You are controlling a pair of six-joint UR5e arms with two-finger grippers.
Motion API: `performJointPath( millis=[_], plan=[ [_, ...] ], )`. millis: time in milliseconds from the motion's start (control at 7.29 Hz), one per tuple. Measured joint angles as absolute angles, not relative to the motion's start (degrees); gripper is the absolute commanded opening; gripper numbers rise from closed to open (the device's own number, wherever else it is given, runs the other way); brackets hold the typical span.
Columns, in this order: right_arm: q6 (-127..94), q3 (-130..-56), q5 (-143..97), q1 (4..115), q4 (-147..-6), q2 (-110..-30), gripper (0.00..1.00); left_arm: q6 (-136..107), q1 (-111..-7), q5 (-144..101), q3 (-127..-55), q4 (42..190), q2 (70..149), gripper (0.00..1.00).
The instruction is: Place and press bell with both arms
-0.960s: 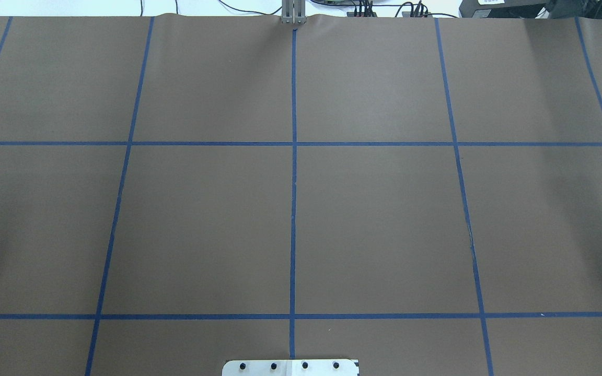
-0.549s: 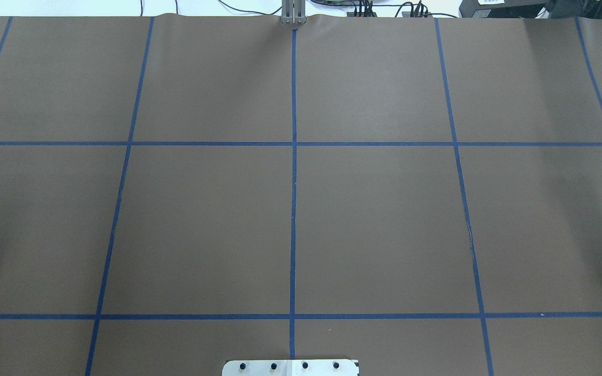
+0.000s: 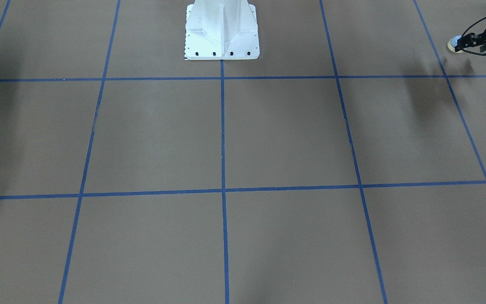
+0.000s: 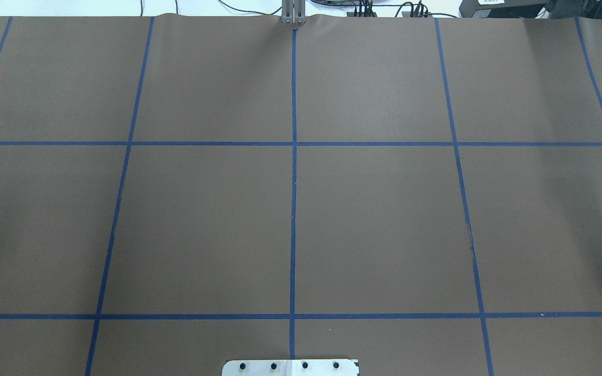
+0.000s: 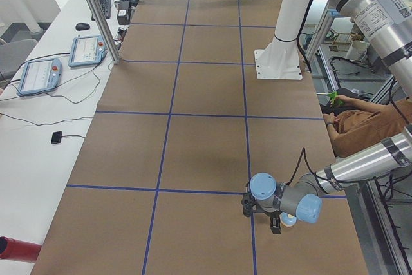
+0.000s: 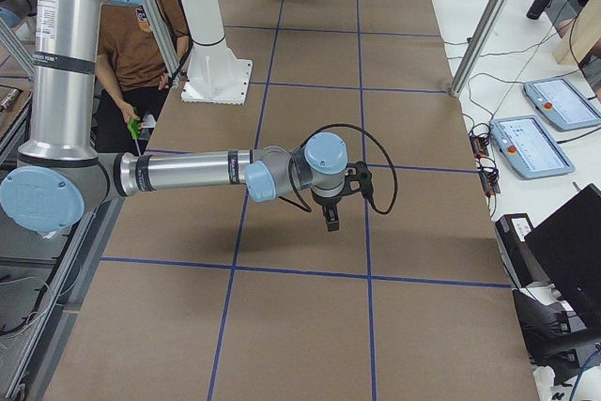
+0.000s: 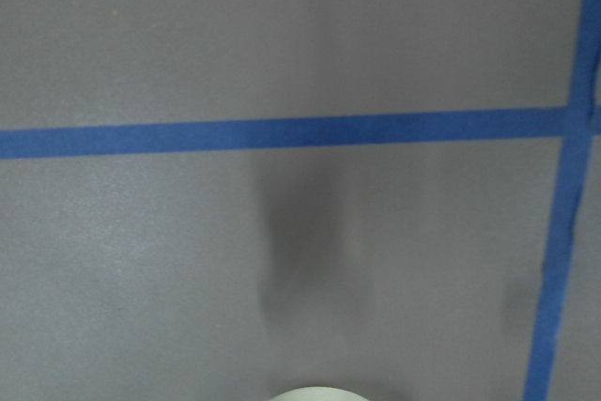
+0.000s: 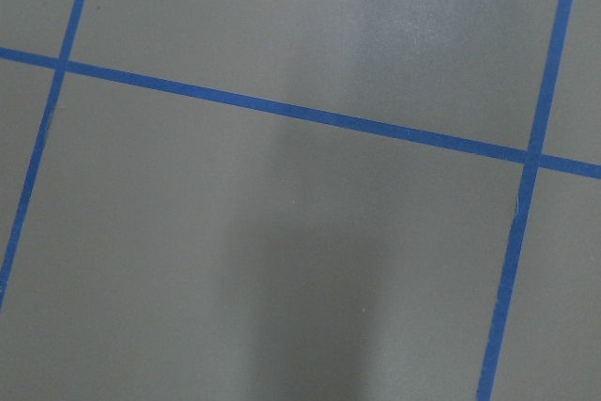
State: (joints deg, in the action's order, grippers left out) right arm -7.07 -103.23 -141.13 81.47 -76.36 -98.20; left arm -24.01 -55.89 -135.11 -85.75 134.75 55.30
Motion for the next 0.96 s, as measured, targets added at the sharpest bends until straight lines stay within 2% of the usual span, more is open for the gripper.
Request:
performJointPath(
  millis=[960],
  plan=[
    [-8.8,-103.0,-141.0,80.2,-74.5,-98.3,1.0,-25.2,-49.5,-135.9,-84.7,137.4,55.3,1.0]
  ],
)
